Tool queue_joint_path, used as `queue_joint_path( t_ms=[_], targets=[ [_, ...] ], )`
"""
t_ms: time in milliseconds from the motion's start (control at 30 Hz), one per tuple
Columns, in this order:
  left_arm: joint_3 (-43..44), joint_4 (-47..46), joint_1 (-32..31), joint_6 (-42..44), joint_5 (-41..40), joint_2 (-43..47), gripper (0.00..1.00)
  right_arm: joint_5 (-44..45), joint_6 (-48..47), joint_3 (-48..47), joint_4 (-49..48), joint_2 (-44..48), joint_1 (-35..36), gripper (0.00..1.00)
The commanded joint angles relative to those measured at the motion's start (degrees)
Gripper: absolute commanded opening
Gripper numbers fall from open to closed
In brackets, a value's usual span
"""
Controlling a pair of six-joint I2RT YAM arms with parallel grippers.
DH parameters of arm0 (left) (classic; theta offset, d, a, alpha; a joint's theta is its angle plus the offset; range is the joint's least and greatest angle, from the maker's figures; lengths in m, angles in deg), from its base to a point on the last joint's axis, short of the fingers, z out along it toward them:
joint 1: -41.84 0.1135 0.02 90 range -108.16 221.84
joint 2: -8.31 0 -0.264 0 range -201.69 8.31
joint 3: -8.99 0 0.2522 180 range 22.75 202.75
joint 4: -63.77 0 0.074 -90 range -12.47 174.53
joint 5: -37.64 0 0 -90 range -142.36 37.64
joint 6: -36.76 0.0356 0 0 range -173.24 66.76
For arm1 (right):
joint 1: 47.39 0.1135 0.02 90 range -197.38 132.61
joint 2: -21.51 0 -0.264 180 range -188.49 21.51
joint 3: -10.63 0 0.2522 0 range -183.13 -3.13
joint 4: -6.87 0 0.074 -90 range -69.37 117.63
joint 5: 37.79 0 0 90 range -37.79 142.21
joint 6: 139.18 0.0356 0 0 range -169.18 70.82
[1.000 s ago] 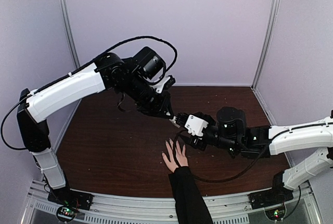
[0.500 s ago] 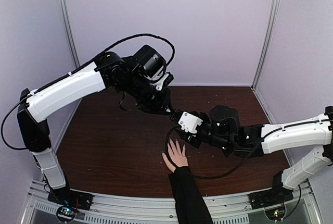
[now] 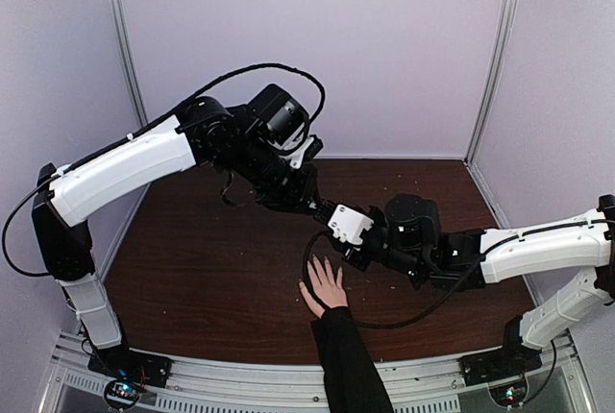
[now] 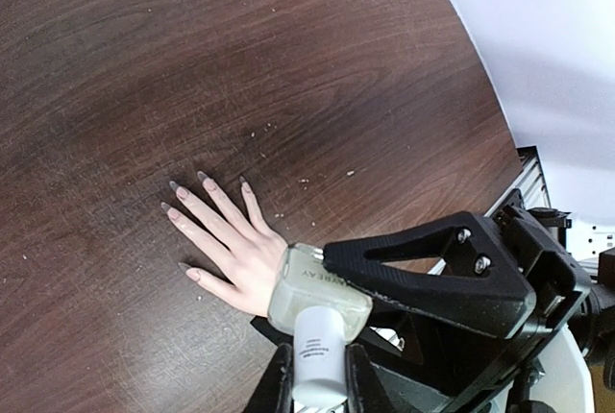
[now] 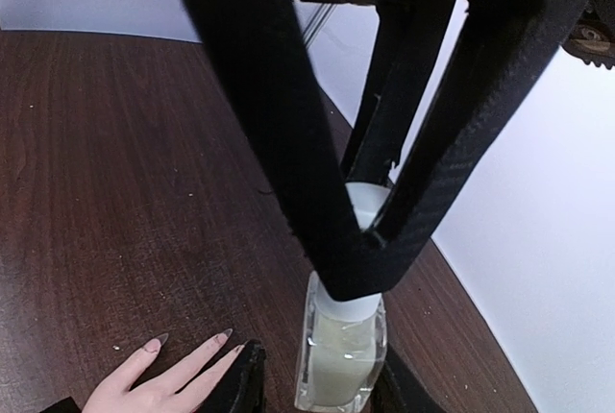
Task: Paint the nails
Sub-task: Pass from the left arm to the right
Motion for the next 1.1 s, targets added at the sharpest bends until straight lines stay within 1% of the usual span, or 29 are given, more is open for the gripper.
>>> queue_joint_path(
  t_ms=[0, 333, 600, 633, 667, 767, 833, 867, 933, 1067],
  targets=[
    [1.2, -3.9, -0.4, -0.7, 0.8, -0.6, 0.00, 2.2, 0.7, -1.1, -1.6, -0.5, 0.3, 0.35],
    [0.5, -5.6, -0.7, -1.3, 1.8, -0.6, 0.00, 3.6, 0.3, -1.0, -2.2, -0.6, 0.3, 0.31],
    [0.4, -5.7, -0.7, -0.9, 2.0, -0.4, 0.00, 3.1, 0.3, -0.6, -2.1, 0.1, 0.3, 0.20],
    [0.5, -5.7, -0.7, -0.5, 2.2, -0.2, 0.04, 2.9, 0.4, -0.6, -1.8, 0.2, 0.3, 0.19],
    [0.5, -5.8, -0.6, 0.0, 2.6, -0.2, 0.10, 2.5, 0.6, -0.6, -1.6, 0.4, 0.2, 0.18],
    [1.0, -6.0, -0.6, 2.4, 3.7, 0.5, 0.39, 1.1, 1.7, -0.3, -1.0, 1.3, 0.0, 0.15],
    [0.7, -6.4, -0.4, 3.7, 3.3, 1.7, 0.54, -0.5, 3.0, 0.0, -0.5, 2.3, -0.5, 0.14],
    [0.4, -6.8, -0.3, 4.5, 3.1, 2.5, 0.59, -1.2, 3.6, 0.3, -0.2, 2.9, -0.9, 0.13],
    [-0.4, -8.1, 0.2, 5.9, 3.2, 4.2, 0.66, -2.8, 4.9, 0.8, 0.4, 4.1, -1.5, 0.13],
    [-3.7, -11.4, 2.1, 7.6, 3.1, 8.3, 0.70, -7.0, 8.8, 2.1, 1.4, 7.7, -3.5, 0.13]
  ],
)
